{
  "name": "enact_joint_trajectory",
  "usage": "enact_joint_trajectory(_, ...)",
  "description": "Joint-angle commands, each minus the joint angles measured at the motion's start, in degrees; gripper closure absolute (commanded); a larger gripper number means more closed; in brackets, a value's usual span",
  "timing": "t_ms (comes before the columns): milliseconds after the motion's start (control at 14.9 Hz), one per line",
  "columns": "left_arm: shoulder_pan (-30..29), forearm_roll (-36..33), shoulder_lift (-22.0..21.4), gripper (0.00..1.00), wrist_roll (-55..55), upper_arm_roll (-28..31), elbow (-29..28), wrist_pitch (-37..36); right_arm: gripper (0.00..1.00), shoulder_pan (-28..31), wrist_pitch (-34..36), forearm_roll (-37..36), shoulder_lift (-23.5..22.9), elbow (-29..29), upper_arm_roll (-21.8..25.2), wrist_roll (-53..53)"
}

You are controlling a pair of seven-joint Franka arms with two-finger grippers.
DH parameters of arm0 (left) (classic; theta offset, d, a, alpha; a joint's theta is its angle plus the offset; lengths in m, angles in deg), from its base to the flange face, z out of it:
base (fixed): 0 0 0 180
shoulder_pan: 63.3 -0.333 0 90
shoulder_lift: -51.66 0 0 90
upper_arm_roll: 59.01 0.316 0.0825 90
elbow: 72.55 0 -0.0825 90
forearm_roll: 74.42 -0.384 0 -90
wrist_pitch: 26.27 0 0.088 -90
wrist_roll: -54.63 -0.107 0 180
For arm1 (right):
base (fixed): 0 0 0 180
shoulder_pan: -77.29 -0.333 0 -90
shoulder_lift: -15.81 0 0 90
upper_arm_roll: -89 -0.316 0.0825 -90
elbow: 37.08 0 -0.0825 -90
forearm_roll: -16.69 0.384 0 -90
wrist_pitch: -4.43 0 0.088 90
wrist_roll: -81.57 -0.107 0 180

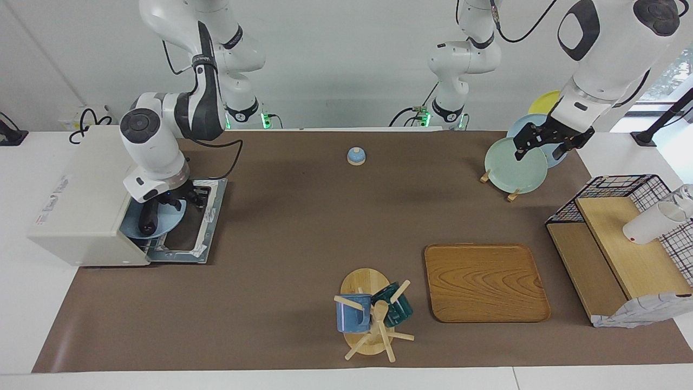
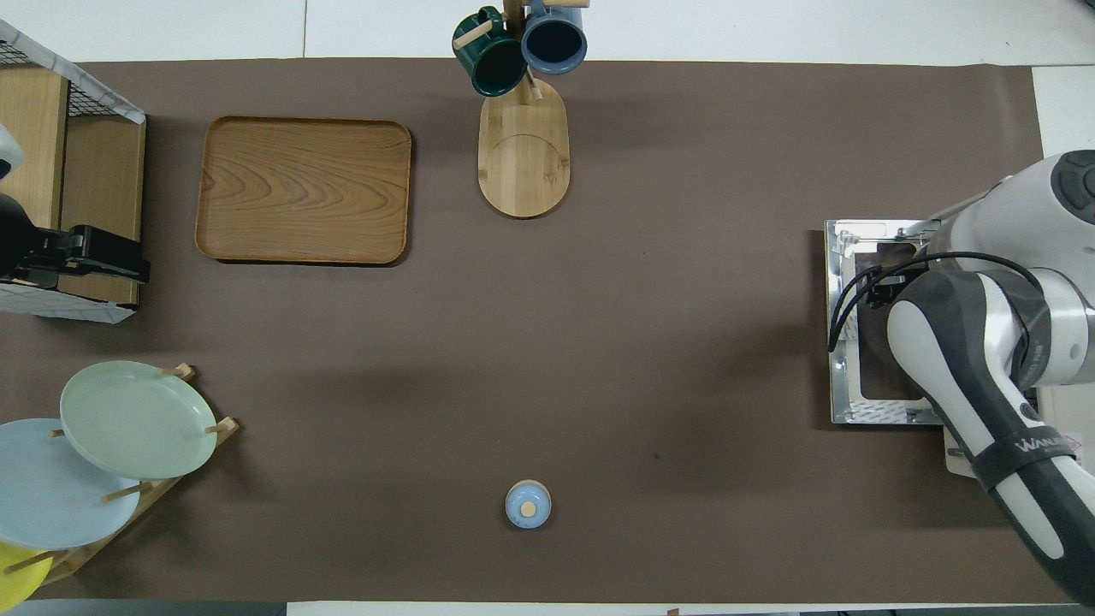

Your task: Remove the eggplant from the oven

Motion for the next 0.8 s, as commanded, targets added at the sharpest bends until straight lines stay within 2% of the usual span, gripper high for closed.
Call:
enact_joint_trajectory(0,0.2,0.6,-0.9,0.00,0.7,0.4,0.0,-1.1,0.48,1.5,-3.8,-0.9,1.1,-3.5,-0.2,1.7)
enact_joint_trajectory(201,0.2,0.5,-0.9,0.00,0.8,0.5,0.0,-0.9,0.64,1.9,-7.4,-1.0,1.9,-6.2,-0.2,1.7)
enact_joint_trajectory(268,0.2,0.4,-0.9,0.00,0.8,0.5,0.0,-1.0,0.79,1.9,-7.5,-0.9,1.9,-6.3,-0.2,1.7)
enact_joint_trajectory(335,0.1,0.3,-1.0,0.00,1.1,0.5,-0.1,-0.9,0.98,1.8,-7.5,-1.0,2.0,-6.4,-0.2,1.8)
enact_joint_trajectory(536,0.0,0.3,-1.1,0.00,1.3,0.5,-0.3,-0.9,1.00,0.1,-5.5,-3.0,2.1,-5.8,-0.4,2.4)
enact_joint_trajectory(737,-0.1,0.3,-2.4,0.00,1.4,0.5,-2.8,-0.4,1.00,-7.5,3.3,-4.7,0.8,1.7,-0.6,-0.7)
